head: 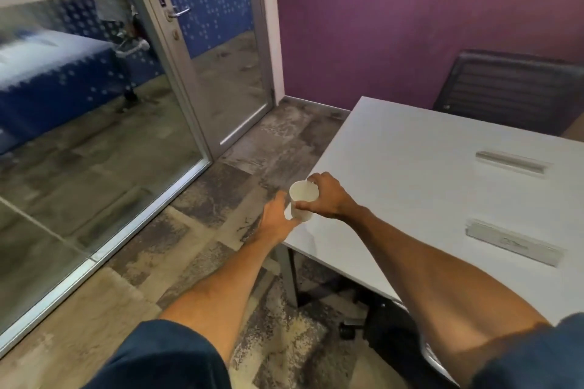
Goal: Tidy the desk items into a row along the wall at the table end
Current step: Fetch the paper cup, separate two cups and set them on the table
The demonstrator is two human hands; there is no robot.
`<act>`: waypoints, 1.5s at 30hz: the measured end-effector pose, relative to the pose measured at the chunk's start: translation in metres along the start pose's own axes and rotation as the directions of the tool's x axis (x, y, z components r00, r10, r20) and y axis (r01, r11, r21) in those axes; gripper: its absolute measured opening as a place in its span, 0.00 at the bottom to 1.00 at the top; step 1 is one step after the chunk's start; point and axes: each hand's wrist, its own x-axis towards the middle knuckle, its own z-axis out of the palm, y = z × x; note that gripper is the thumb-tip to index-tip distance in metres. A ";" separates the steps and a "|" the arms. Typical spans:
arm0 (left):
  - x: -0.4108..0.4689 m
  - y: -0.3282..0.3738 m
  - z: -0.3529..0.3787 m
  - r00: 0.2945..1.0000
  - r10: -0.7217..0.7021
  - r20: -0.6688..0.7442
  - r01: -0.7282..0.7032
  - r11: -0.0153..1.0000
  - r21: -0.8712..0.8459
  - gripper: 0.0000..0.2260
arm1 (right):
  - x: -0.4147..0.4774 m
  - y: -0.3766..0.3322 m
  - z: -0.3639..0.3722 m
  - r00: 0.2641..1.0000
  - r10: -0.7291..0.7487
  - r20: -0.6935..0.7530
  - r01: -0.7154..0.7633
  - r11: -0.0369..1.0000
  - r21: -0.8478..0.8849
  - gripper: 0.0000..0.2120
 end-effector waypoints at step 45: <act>0.523 0.101 0.055 0.210 0.566 0.797 -0.955 0.294 0.042 0.30 | 0.305 0.096 -0.042 0.141 0.845 -0.515 -0.759 0.427 0.492 0.37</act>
